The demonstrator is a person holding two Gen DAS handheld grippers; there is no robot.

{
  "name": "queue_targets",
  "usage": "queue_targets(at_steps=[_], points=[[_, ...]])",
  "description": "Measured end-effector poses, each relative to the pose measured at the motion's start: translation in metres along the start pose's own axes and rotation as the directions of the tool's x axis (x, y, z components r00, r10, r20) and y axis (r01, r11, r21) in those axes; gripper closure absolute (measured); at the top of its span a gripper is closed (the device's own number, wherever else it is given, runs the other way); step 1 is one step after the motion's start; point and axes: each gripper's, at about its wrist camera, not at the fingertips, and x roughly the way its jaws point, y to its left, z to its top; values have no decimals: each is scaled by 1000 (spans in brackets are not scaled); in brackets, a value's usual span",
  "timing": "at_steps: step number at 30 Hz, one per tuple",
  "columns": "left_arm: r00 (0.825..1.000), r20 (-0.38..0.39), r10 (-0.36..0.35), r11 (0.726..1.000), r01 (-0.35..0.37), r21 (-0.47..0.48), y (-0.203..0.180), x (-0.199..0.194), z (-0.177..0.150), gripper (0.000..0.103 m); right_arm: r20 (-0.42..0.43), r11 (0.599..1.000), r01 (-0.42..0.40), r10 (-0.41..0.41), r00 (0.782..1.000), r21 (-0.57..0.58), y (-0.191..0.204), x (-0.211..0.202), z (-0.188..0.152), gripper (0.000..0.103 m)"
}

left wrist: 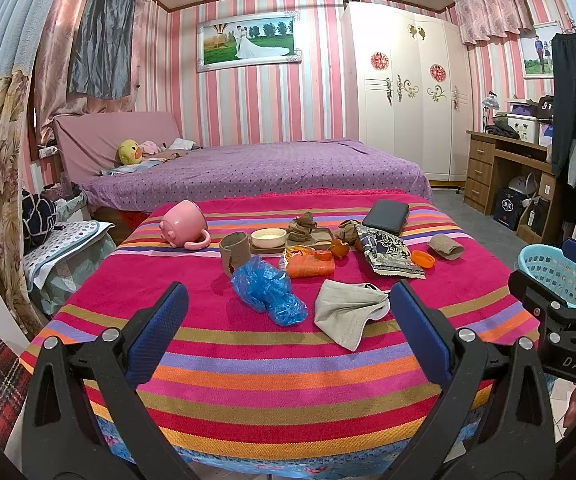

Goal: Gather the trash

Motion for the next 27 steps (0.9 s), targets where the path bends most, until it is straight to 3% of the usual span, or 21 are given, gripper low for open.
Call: queue_targets(at_steps=[27], points=[[1000, -8, 3, 1000, -3, 3, 1, 4, -3, 5, -10, 1000, -10, 10, 1000, 26, -4, 3, -1, 4]])
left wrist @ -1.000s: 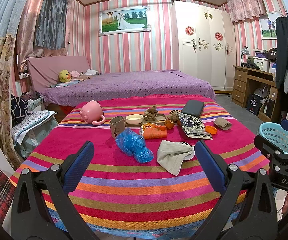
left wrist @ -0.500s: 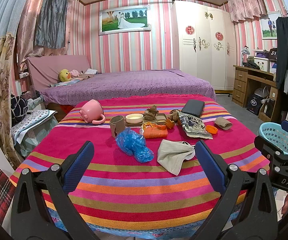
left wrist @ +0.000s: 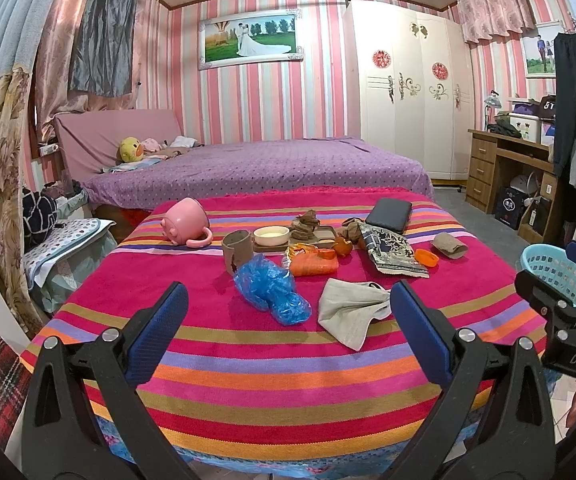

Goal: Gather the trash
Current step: 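Grasp the blue plastic bag with the left tool while the right tool grasps the beige mask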

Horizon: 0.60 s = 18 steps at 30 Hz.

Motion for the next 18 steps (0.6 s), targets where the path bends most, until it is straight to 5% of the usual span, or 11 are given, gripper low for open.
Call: queue_targets(at_steps=[9, 18], points=[[999, -39, 20, 1000, -20, 2, 14, 22, 14, 5, -27, 999, 30, -30, 999, 12, -11, 21, 18, 4], [990, -137, -31, 999, 32, 3, 26, 97, 19, 5, -68, 997, 76, -77, 995, -18, -14, 77, 53, 4]])
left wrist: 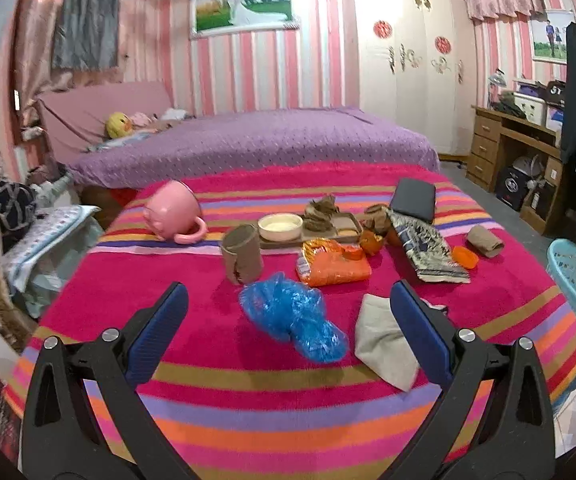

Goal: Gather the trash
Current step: 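Grasp the blue plastic bag with the left tool while the right tool grasps the beige mask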

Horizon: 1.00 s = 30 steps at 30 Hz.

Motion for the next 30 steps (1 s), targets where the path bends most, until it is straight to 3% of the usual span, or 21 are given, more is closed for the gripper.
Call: queue_targets(at_steps=[3, 5, 9, 12, 18, 22, 24, 25, 26, 27, 29, 30], points=[[998, -59, 8, 1000, -8, 0, 3, 29, -7, 6, -37, 1000, -12, 12, 999, -7, 6, 20, -5, 4], [993, -114, -23, 1000, 21, -13, 6, 48, -14, 13, -60, 1000, -20, 20, 998, -3, 9, 28, -14, 4], [977, -207, -56, 998, 60, 11, 7, 70, -23, 69, -114, 997, -70, 72, 991, 22, 20, 42, -24, 4], [975, -208, -82, 996, 76, -39, 20, 63, -21, 85, -124, 997, -78, 75, 989, -17, 39, 45, -28, 4], [987, -162, -17, 998, 7, -66, 51, 41, -18, 86, -218, 979, -200, 188, 958, -33, 86, 65, -39, 4], [987, -160, -1, 996, -13, -91, 66, 35, -19, 86, -261, 967, -239, 208, 943, -92, 113, 74, -48, 4], [989, -146, 13, 996, -26, -91, 68, 30, -18, 86, -306, 958, -263, 219, 927, -113, 122, 83, -55, 13], [990, -140, 21, 996, -34, -86, 66, 29, -18, 86, -327, 949, -294, 244, 913, -113, 125, 86, -58, 31], [990, -136, 26, 996, -37, -83, 65, 27, -17, 86, -330, 938, -331, 282, 901, -102, 125, 86, -59, 42], [991, -128, 29, 996, -40, -80, 64, 25, -17, 86, -326, 933, -347, 299, 897, -99, 125, 85, -58, 46], [993, -113, 29, 996, -38, -77, 59, 21, -15, 86, -306, 922, -376, 333, 892, -93, 120, 79, -55, 67], [994, -107, 28, 997, -36, -75, 56, 19, -14, 86, -294, 918, -387, 347, 891, -89, 116, 76, -52, 71]])
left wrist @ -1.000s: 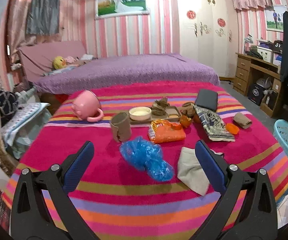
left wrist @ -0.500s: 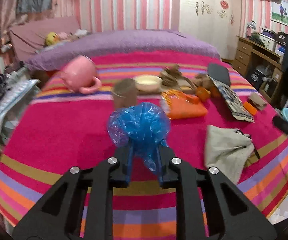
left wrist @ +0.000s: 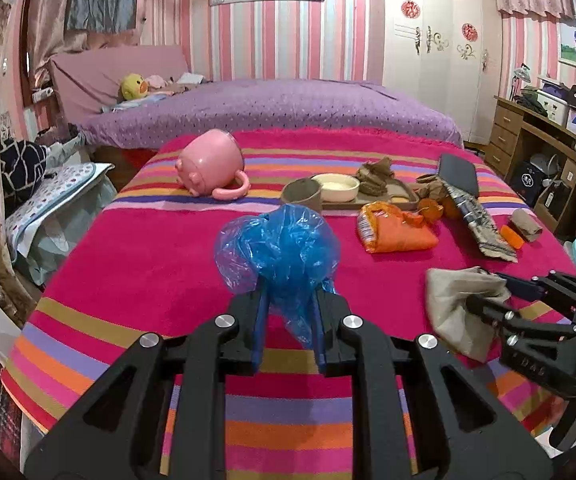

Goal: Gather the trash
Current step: 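Grasp the blue plastic bag with the left tool while the right tool grasps the beige mask, then carry both items to the blue basket and open both tools to drop them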

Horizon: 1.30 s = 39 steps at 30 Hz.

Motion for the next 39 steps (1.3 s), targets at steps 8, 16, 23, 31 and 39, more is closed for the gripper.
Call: queue_targets(at_steps=[8, 16, 23, 31, 39], points=[[999, 39, -1, 999, 0, 43, -43, -10, 11, 86, 132, 995, 64, -73, 988, 74, -78, -70, 7, 79], [990, 87, -110, 987, 99, 123, -128, -24, 22, 86, 157, 956, 190, -228, 961, 225, -195, -124, -15, 79], [963, 70, -262, 952, 246, 182, -229, -17, 25, 86, 94, 871, 367, -417, 904, 327, -288, -165, -58, 79], [899, 6, -438, 866, 420, 273, -359, -11, 14, 86, -8, 754, 511, -558, 830, 413, -362, -189, -109, 79], [844, -106, -526, 796, 532, 289, -454, 10, -1, 85, -21, 694, 528, -596, 802, 490, -391, -209, -129, 79]])
